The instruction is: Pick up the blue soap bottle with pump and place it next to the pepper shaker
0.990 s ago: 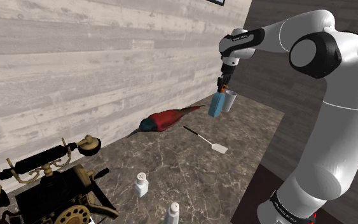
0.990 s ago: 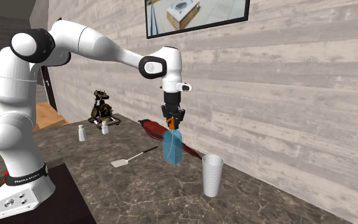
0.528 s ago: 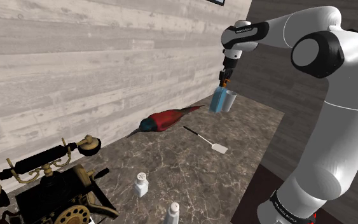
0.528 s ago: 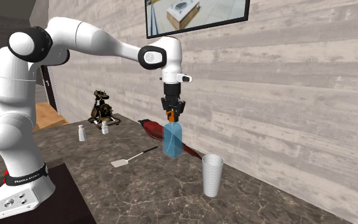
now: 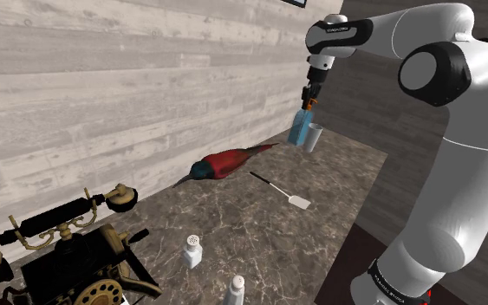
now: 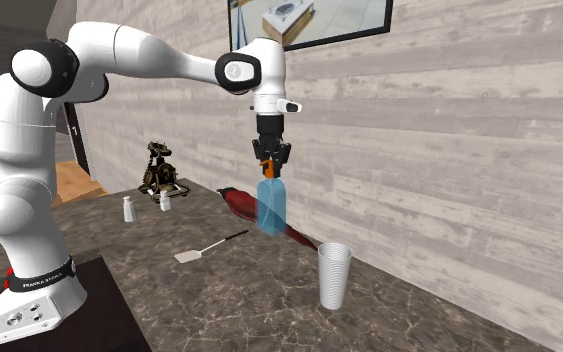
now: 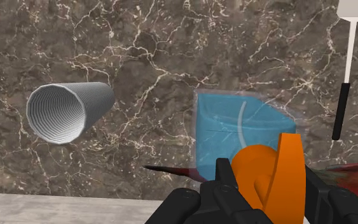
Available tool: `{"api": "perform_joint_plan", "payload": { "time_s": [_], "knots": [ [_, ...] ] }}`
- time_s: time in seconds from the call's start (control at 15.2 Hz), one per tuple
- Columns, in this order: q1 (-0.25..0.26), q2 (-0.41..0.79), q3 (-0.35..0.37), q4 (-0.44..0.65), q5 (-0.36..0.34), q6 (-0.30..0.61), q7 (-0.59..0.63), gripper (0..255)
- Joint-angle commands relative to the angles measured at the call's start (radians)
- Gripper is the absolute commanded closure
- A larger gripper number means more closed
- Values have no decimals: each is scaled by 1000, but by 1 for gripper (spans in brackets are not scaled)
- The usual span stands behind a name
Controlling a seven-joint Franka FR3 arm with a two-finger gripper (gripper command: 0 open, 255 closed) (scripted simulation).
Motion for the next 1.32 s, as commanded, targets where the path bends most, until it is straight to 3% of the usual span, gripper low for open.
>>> {"api": "perform_joint_plan", "payload": {
  "time_s": [0.0,0.66,1.25],
  "knots": [
    [-2,6,0,35,2,-29,0,255],
    [-16,30,-3,189,11,-161,-1,255],
    [129,-257,74,-119,-100,-119,210,255]
  ]
}}
